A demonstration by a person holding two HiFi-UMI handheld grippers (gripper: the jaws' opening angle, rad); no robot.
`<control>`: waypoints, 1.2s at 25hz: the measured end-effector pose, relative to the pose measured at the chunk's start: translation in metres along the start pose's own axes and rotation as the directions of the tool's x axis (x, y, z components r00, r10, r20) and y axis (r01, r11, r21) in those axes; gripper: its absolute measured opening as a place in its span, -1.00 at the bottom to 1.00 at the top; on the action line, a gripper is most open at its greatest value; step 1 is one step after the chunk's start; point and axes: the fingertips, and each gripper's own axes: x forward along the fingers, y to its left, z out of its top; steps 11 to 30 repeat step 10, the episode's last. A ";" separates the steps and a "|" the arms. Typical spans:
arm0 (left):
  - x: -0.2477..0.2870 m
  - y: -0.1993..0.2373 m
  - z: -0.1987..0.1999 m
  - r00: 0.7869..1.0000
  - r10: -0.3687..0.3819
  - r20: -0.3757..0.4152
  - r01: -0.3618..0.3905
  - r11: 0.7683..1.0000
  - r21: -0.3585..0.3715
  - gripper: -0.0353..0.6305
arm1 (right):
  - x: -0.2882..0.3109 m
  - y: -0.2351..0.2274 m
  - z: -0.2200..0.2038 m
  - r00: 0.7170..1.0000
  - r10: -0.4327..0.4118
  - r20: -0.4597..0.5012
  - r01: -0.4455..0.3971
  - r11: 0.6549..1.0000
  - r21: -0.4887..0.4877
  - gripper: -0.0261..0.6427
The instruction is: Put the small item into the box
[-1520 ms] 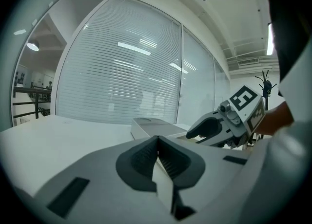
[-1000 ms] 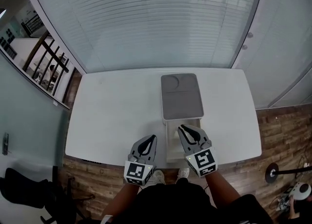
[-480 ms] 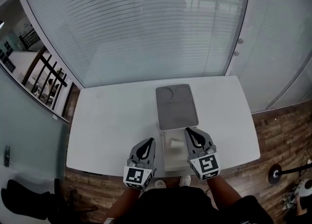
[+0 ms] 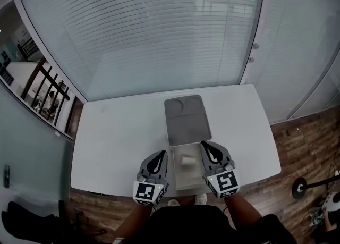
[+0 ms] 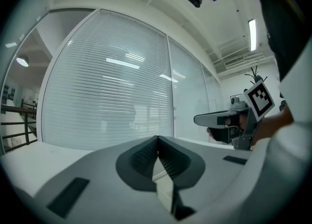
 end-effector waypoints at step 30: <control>0.004 -0.003 0.004 1.000 -0.003 0.001 0.003 1.000 0.000 -0.86 | 0.000 -0.005 0.002 1.000 -0.010 0.007 0.010 1.000 0.002 -0.91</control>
